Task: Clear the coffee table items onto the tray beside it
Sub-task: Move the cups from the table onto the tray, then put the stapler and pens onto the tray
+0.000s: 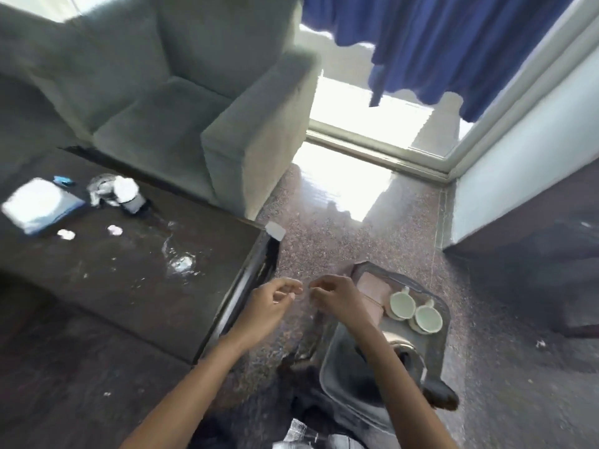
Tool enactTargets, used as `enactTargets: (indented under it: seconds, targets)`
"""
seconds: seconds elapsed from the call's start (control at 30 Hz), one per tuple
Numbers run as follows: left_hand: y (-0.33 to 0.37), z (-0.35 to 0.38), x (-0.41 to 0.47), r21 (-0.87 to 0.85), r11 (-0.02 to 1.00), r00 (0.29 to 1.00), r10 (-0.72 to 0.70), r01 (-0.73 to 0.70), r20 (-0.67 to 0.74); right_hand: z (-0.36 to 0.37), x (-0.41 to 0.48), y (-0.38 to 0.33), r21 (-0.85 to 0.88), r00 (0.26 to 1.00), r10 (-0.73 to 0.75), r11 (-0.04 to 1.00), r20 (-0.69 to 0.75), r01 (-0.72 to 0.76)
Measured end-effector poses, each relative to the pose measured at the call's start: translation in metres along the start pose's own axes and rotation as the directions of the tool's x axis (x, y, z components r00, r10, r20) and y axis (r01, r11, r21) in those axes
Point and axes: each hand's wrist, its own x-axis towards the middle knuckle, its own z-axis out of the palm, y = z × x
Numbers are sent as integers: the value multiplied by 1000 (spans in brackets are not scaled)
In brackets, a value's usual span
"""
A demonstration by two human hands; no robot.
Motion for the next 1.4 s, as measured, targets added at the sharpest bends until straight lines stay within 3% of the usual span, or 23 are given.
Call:
enactTargets:
  seconds: [0.23, 0.43, 0.67, 1.1, 1.4]
  targets:
    - [-95, -133, -70, -112, 993, 986, -39, 21, -161, 171, -6, -58, -253, 987, -31, 965, 156, 70]
    - [-164, -244, -131, -234, 971, 951, -119, 51, -287, 300, -24, -124, -215, 956, -95, 964, 279, 158]
    - [-207, -341, -154, -301, 954, 883, -139, -3, -449, 400, -8, -182, -191, 905, -163, 948, 393, 253]
    - [-259, -523, -104, -319, 946, 873, -203, 58, -444, 563, 119, -264, -146, 906, -5, 986, 422, 74]
    - [-271, -663, -29, -330, 939, 882, -238, 101, -406, 638, 231, -344, -257, 920, 15, 962, 393, 94]
